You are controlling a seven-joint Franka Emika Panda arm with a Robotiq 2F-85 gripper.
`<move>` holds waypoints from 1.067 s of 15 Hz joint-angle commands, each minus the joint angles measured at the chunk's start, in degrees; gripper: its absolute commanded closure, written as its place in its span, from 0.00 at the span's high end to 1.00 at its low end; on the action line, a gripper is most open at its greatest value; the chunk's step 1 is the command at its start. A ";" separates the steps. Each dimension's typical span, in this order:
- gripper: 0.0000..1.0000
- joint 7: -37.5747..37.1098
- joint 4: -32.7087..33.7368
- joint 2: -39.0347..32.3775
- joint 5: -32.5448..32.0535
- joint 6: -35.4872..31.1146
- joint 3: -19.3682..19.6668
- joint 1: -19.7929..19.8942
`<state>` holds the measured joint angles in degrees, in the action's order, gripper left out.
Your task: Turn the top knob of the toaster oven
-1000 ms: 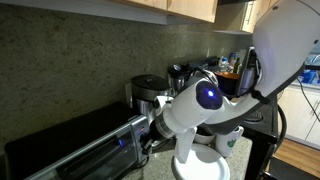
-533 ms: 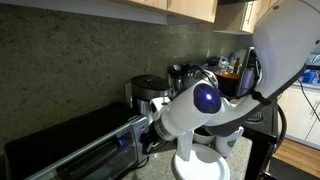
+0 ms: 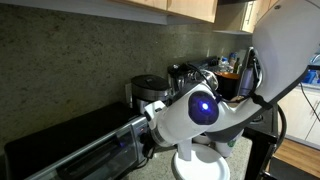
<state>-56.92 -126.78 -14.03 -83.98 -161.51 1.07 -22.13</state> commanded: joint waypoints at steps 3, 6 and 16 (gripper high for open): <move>0.00 2.48 1.46 -0.25 0.34 2.42 0.03 -0.45; 0.00 2.21 1.25 -0.22 0.94 2.13 0.09 -0.23; 0.00 -0.82 1.07 -0.32 8.03 0.81 0.25 0.36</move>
<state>-56.66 -126.70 -14.02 -77.80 -160.88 1.06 -22.34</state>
